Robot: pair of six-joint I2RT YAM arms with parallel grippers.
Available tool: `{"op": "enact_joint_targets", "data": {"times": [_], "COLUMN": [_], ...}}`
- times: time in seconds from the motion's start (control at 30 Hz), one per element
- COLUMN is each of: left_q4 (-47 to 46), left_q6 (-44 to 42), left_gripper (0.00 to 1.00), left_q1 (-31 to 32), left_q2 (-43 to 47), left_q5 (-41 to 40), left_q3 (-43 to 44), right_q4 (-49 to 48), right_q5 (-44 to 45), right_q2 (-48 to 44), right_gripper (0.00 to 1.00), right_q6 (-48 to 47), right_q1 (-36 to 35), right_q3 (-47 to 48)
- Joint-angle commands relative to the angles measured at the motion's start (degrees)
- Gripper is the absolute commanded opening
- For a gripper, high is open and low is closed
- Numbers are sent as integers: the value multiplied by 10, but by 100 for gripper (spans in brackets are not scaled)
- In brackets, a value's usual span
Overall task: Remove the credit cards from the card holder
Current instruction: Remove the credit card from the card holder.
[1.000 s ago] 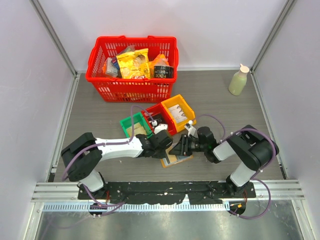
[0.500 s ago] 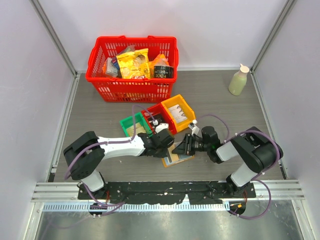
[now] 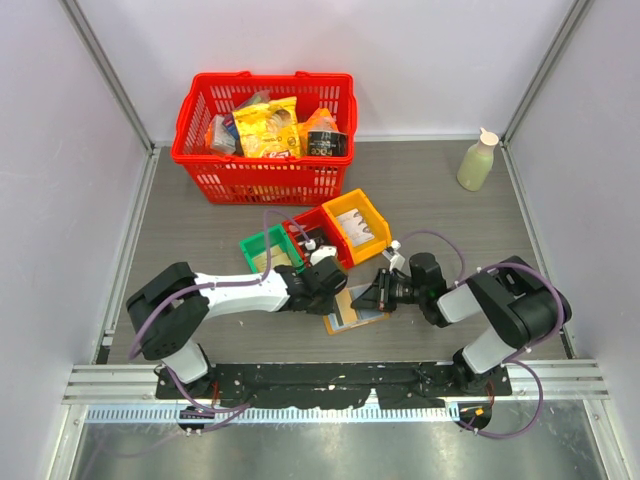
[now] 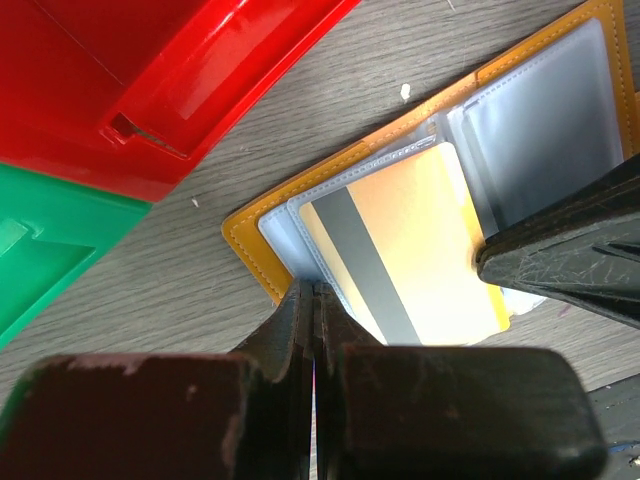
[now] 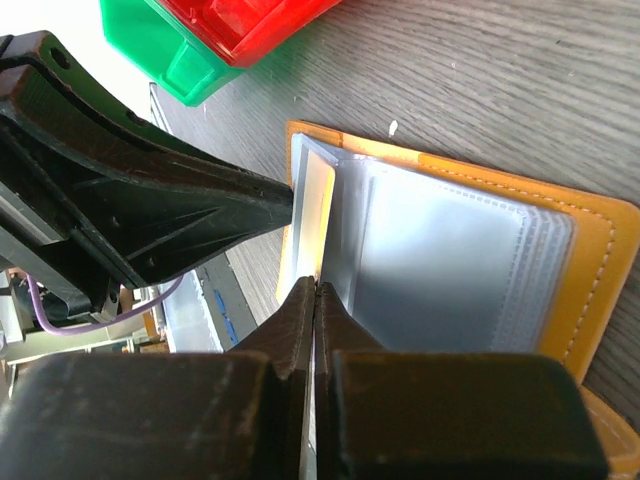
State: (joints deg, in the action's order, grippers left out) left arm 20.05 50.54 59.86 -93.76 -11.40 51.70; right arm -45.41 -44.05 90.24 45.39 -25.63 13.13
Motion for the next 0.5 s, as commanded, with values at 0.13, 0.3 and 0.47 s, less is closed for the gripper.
{"op": "enact_joint_targets", "data": {"times": [0.13,0.3,0.47], "left_q4": [-12,-52,-73], "left_q6": [7,3,-14], "left_gripper": [1,8,9], "left_q1": [-2,-2,-2], "left_q2": [23,68,55], "left_q5": [11,14,44], "left_q3": [-28,-43,-28], "right_q4": [-53,-49,-45], "right_q5": [-24,-24,-23], "right_q2": [21,21,21], "right_gripper": [1,1,1], "right_q6": [0,-6,-7], "right_q1": [1,1,1], "right_q3": [-2,1,1]}}
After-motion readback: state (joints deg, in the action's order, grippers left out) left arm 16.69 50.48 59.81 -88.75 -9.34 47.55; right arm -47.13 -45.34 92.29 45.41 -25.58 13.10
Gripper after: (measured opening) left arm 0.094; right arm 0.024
